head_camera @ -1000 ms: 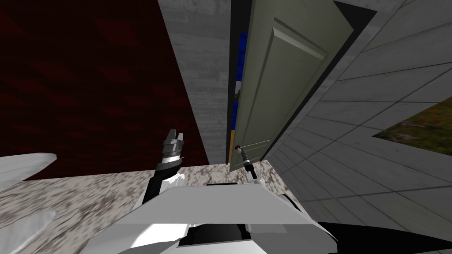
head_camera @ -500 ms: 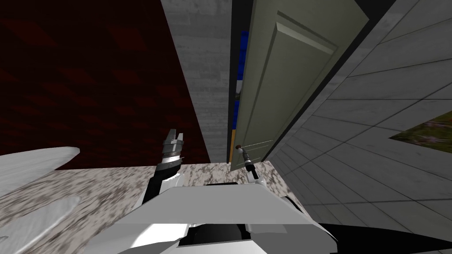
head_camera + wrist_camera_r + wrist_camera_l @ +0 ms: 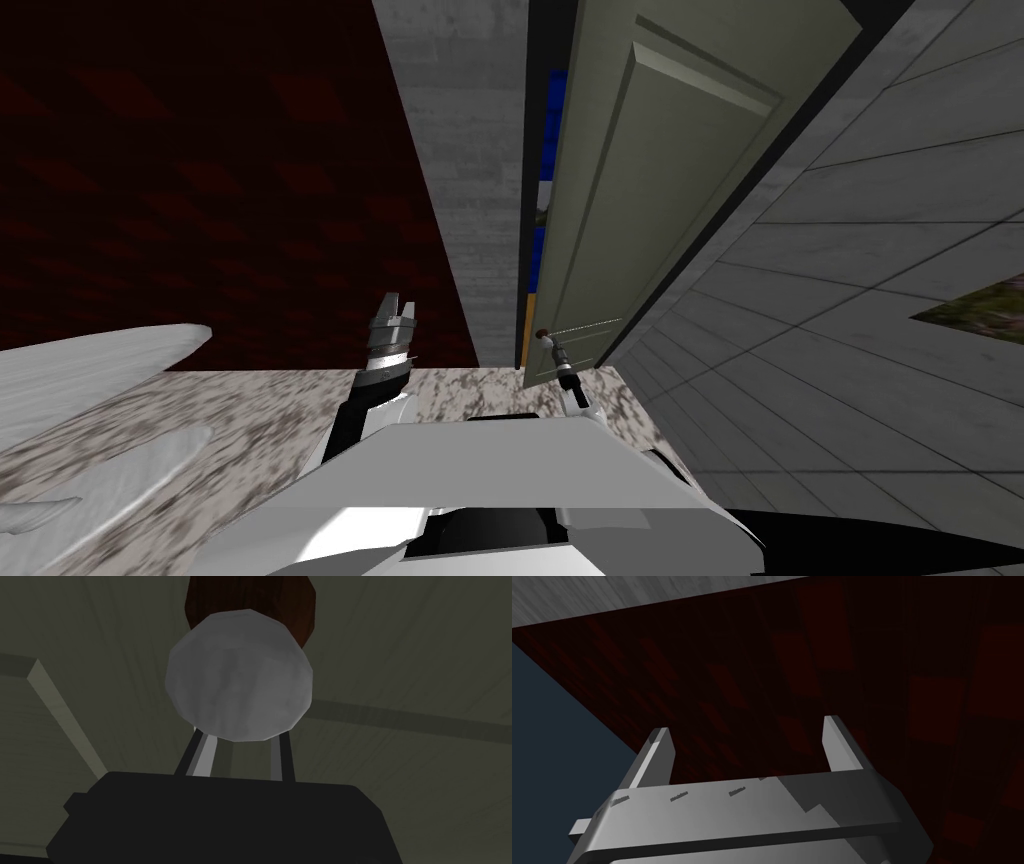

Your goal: Pull the door open

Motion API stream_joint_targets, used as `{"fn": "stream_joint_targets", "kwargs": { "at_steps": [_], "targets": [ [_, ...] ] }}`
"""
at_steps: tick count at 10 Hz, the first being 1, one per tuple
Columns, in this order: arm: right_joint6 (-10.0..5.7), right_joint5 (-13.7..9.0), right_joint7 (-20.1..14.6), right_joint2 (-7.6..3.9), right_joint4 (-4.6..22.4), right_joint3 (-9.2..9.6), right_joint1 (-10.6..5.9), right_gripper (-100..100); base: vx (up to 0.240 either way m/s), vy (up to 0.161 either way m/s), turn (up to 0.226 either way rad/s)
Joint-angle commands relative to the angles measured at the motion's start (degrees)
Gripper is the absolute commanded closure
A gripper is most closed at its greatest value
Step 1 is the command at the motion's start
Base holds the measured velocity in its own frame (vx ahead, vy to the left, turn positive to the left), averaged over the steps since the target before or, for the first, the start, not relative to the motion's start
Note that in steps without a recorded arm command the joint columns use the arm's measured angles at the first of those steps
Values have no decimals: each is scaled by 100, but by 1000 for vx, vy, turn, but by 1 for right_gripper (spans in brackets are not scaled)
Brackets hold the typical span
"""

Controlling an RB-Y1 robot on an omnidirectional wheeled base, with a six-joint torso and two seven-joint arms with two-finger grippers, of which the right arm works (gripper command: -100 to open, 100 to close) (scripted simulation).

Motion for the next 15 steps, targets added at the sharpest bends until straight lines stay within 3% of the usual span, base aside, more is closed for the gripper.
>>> {"fn": "stream_joint_targets", "kwargs": {
  "at_steps": [1, 4, 5, 14, 15],
  "targets": [
    [-172, 21, -143, 153, 227, 147, -120, 100, -16, -12, 61],
    [-172, 21, -143, 153, 227, 147, -120, 100, -6, -2, -11],
    [-177, -55, -369, 127, 222, 174, -106, 100, -11, 1, 91],
    [-177, -55, -369, 127, 222, 174, -106, 100, -5, -3, 7],
    [-143, -175, -591, -41, 230, 58, -83, 100, -16, -28, 23]
  ]
}}
